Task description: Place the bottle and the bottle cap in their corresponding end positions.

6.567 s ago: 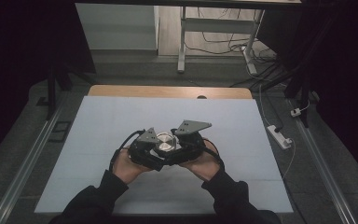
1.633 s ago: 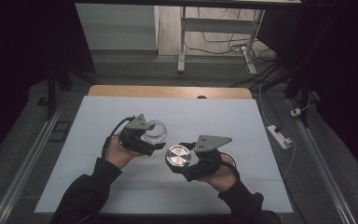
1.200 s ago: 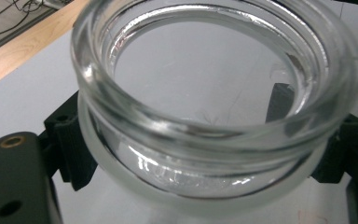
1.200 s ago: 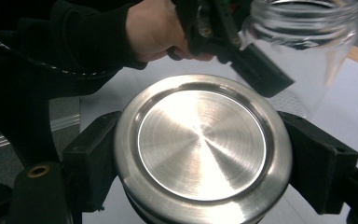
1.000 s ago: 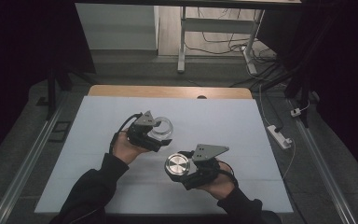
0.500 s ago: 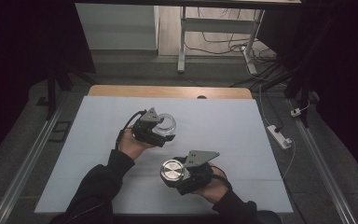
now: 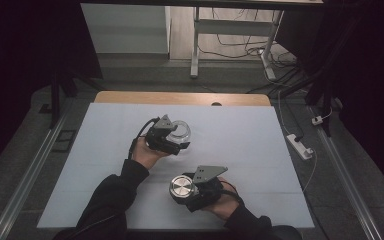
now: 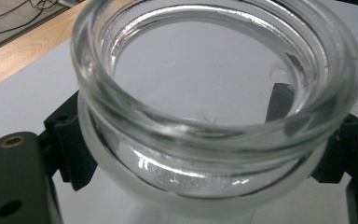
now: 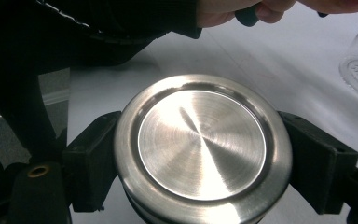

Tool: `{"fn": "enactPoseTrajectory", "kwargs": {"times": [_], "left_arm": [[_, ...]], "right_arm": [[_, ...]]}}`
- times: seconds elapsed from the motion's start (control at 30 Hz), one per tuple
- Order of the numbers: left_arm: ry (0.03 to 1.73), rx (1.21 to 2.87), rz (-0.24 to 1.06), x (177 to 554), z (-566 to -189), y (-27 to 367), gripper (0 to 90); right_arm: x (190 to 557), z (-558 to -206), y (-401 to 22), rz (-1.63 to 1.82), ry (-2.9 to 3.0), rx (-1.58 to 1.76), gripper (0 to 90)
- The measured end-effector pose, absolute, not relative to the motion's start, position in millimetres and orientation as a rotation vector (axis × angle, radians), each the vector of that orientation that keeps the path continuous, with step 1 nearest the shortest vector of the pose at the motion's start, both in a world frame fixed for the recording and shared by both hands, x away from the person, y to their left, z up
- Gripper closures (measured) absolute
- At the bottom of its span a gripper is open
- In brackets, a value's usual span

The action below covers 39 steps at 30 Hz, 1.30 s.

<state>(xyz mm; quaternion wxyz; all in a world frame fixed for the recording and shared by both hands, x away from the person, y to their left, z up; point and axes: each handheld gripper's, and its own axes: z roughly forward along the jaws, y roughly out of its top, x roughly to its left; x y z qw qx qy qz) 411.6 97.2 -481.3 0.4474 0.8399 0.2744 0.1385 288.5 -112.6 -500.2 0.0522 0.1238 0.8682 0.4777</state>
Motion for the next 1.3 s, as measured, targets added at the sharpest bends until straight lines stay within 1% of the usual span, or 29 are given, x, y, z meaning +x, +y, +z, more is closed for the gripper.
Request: {"fn": "enactPoseTrajectory", "kwargs": {"times": [0.7, 1.3], "left_arm": [[0.740, 2.087, 0.341, 423.8, -506.3, 91.3, 15.1], [0.778, 2.105, 0.331, 429.5, -518.0, 87.0, 15.1]], "right_arm": [[293.9, -527.7, -102.0, 1.358, 2.699, 0.373, 18.5], [303.4, -538.8, -99.3, 1.257, 2.747, 0.443, 18.3]]}}
